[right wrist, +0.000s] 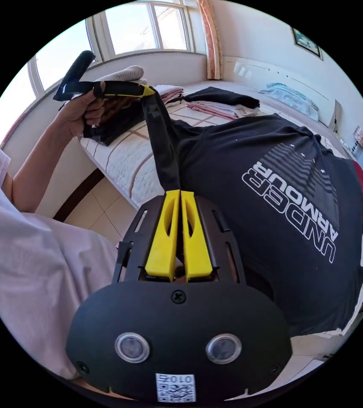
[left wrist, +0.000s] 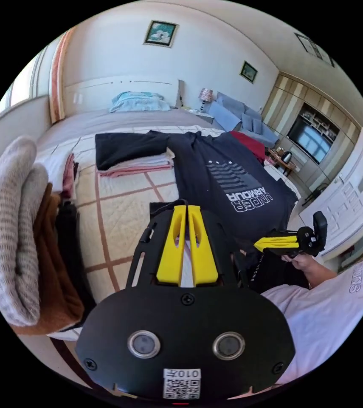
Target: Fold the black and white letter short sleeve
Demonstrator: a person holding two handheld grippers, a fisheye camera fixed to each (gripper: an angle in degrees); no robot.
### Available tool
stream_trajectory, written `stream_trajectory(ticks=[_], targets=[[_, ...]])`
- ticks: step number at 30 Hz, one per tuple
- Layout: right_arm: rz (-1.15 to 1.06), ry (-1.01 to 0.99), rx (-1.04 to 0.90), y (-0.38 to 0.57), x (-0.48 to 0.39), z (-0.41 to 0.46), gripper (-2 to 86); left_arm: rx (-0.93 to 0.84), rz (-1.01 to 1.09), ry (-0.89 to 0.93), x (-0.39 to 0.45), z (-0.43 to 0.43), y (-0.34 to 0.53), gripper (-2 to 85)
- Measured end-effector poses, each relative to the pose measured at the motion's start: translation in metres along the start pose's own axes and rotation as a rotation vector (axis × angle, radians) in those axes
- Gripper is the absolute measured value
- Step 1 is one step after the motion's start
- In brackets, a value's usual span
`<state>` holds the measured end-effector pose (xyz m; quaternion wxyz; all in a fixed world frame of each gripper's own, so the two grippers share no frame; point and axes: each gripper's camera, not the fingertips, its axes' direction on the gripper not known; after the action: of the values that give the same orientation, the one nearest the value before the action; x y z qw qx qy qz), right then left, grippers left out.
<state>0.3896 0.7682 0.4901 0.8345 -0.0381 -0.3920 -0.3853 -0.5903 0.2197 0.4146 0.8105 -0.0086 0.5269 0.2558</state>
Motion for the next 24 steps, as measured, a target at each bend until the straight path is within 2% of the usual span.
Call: stream_trajectory(ticks=[2, 4, 7, 9, 11, 15, 21, 24], targets=[[0.054, -0.024, 0.034, 0.009, 0.019, -0.015, 2.7, 0.025, 0.094, 0.051, 0.025, 0.004, -0.03, 0.1], [0.078, -0.152, 0.042, 0.019, 0.038, -0.022, 2.7, 0.017, 0.186, 0.11, 0.049, 0.015, -0.064, 0.4], [0.07, -0.364, -0.023, 0.023, 0.046, -0.01, 3.0, -0.128, 0.351, 0.119, 0.092, 0.058, -0.122, 1.5], [0.084, -0.332, 0.002, 0.026, 0.045, -0.01, 3.5, -0.197, 0.483, 0.173, 0.124, 0.092, -0.153, 3.4], [0.121, -0.261, 0.018, 0.028, 0.047, -0.013, 5.0, -0.22, 0.512, 0.114, 0.137, 0.104, -0.164, 4.9], [0.197, -0.192, 0.006, 0.024, 0.064, -0.016, 7.2, -0.151, 0.442, 0.093, 0.115, 0.088, -0.163, 7.7], [0.197, -0.269, -0.041, -0.005, 0.067, 0.005, 8.6, -0.182, 0.291, -0.036, 0.035, 0.073, -0.141, 10.8], [0.189, -0.243, -0.075, -0.016, 0.063, 0.015, 8.6, -0.204, 0.309, -0.011, 0.005, 0.081, -0.136, 11.6]])
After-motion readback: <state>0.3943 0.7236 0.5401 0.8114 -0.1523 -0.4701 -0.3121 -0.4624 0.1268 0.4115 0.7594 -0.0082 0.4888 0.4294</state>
